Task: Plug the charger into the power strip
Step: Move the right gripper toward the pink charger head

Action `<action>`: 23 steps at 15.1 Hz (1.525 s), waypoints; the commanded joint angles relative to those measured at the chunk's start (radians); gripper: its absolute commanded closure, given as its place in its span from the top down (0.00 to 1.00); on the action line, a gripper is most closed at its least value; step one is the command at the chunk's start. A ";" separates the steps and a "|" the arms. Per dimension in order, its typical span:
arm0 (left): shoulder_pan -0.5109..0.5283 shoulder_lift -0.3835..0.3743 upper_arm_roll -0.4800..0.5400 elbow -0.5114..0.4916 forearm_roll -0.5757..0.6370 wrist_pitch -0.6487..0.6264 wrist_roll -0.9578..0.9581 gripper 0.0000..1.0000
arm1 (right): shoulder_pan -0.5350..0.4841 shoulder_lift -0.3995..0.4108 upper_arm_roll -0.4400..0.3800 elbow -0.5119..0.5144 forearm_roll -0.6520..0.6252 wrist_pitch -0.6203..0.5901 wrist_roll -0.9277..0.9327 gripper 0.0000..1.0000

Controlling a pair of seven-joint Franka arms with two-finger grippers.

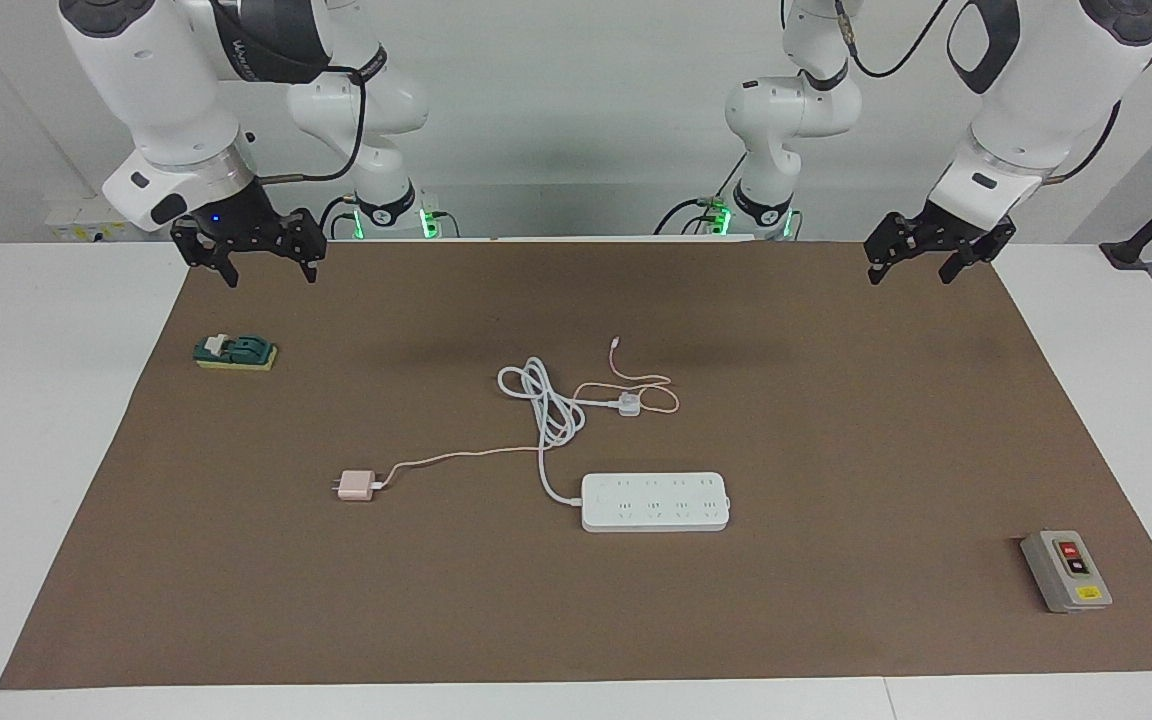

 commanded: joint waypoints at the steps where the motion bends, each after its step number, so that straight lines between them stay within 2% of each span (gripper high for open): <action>1: 0.000 -0.010 0.003 -0.009 -0.011 0.019 -0.009 1.00 | -0.004 -0.019 0.002 -0.017 0.011 0.007 -0.025 1.00; 9: -0.006 -0.007 0.003 -0.006 -0.011 0.019 -0.009 1.00 | -0.015 -0.027 0.001 -0.015 0.010 0.023 -0.026 1.00; 11: -0.009 -0.010 0.002 -0.014 -0.009 0.028 -0.010 1.00 | -0.016 -0.030 0.001 -0.026 0.013 0.027 0.028 1.00; 15: -0.006 -0.024 0.002 -0.034 -0.009 0.054 -0.009 1.00 | -0.045 -0.004 -0.004 -0.035 0.134 0.036 0.350 1.00; 19: -0.003 -0.025 0.002 -0.039 -0.009 0.034 -0.006 1.00 | -0.122 0.111 -0.004 -0.037 0.292 0.097 0.587 1.00; 23: 0.003 -0.031 0.003 -0.057 -0.009 0.083 -0.007 1.00 | -0.174 0.224 -0.006 -0.038 0.447 0.181 0.818 1.00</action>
